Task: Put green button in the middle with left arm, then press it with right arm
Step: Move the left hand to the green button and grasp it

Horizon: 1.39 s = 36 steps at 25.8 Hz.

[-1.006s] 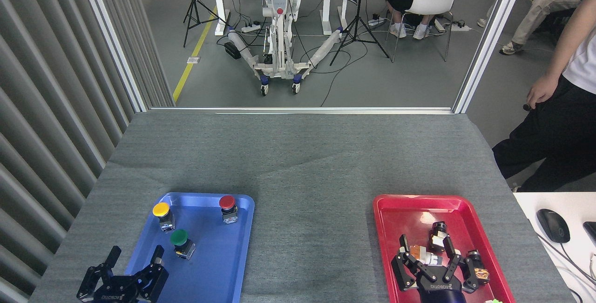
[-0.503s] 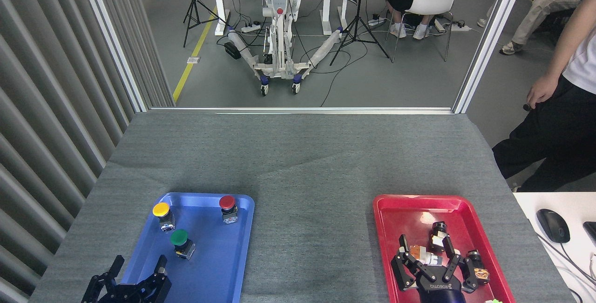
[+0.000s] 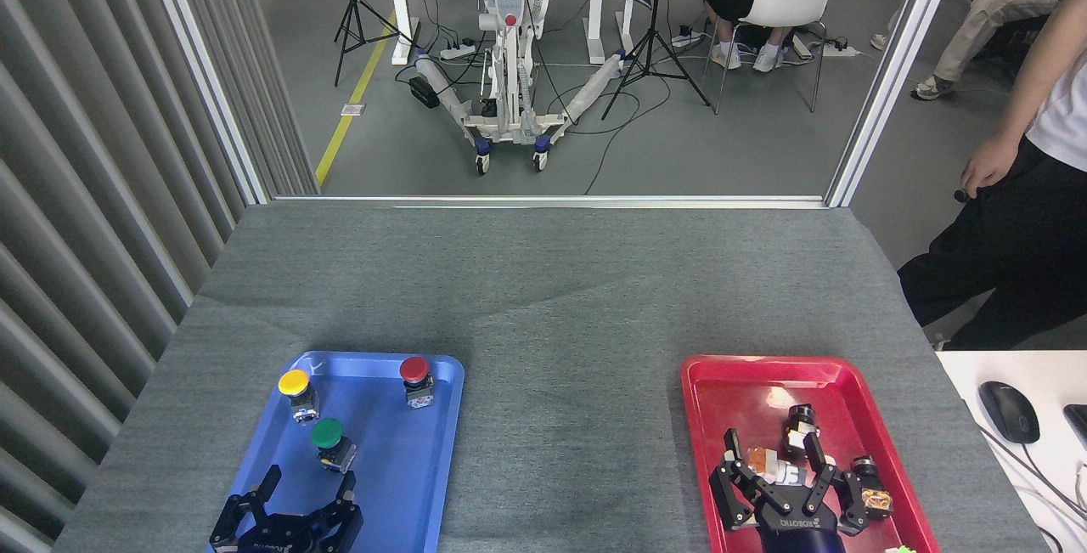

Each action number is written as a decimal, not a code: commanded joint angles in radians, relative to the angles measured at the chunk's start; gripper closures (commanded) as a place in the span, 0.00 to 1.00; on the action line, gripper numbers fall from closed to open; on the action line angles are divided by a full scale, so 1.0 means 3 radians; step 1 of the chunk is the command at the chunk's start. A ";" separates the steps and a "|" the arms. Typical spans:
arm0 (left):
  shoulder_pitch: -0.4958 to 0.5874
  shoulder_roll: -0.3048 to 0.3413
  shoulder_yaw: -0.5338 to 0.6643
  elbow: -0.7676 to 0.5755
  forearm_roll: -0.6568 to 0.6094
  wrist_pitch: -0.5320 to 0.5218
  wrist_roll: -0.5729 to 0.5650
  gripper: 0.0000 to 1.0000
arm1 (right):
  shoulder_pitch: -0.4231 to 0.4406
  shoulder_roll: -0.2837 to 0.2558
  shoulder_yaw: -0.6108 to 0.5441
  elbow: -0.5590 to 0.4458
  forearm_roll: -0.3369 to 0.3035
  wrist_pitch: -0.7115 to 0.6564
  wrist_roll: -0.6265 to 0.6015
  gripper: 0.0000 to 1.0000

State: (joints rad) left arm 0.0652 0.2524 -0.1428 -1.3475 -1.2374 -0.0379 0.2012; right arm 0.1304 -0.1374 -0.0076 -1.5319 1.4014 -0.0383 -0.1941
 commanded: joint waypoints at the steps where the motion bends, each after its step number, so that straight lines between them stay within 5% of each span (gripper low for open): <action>1: -0.0141 0.0033 -0.0148 0.0186 0.0075 0.0019 0.0061 0.00 | 0.0000 0.0003 0.0000 -0.0002 0.0002 0.0000 -0.0002 0.00; 24: -0.0688 0.0038 -0.0286 0.0851 0.0080 -0.0012 0.0045 0.05 | -0.0005 0.0018 -0.0051 -0.0104 0.0059 -0.0005 0.0013 0.00; 29: -0.0754 0.0038 -0.0327 0.0969 0.0085 -0.0001 0.0045 0.29 | -0.0005 0.0028 -0.0102 -0.0135 0.0053 -0.0005 0.0013 0.00; 36: -0.0759 0.0048 -0.0342 0.1045 0.0080 -0.0037 0.0066 0.78 | 0.0005 0.0033 -0.0102 -0.0135 0.0053 -0.0005 0.0008 0.00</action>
State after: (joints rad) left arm -0.1619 0.2654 -0.2444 -1.0385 -1.2119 -0.0405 0.2139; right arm 0.1298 -0.1289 -0.0381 -1.5720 1.4175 -0.0401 -0.1900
